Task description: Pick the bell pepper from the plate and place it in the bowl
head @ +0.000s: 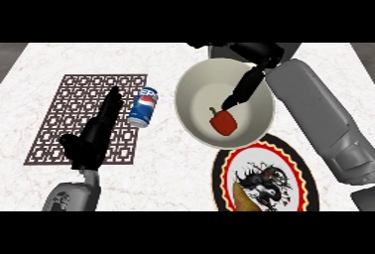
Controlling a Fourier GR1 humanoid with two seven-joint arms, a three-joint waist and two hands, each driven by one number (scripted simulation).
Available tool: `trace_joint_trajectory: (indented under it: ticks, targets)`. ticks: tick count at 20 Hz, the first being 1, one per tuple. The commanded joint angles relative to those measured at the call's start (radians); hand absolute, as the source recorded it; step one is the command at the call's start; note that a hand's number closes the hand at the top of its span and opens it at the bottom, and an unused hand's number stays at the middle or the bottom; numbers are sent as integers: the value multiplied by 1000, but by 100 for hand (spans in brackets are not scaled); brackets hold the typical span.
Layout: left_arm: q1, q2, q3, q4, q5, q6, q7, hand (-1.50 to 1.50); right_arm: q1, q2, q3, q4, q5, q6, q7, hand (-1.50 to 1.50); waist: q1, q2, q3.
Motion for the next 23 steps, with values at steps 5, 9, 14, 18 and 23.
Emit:
trace_joint_trajectory:
  ticks: [5, 9, 14, 18, 23]
  targets:
    - [27, 9, -2, -38, -2, -10, -3, 0, -85, -85, -120, 184, -115, 254, 12, -150, 17, 6, 0]
    - [-4, -20, -14, -48, -14, 23, 40, 0, -108, -139, -163, 218, -195, 384, 79, -150, 18, 8, 1]
    - [-26, -23, -18, 11, -13, 4, 14, 0, -49, -159, -144, 199, -205, 459, 36, -150, 17, 15, 2]
    - [-56, -9, 9, 26, 8, -11, 1, 0, -35, -206, -128, 180, -205, 511, 24, -150, 27, 23, 2]
    - [-34, -26, -14, 22, -6, -3, -9, 0, 33, -213, -104, 134, -206, 505, -2, -150, 29, 23, 3]
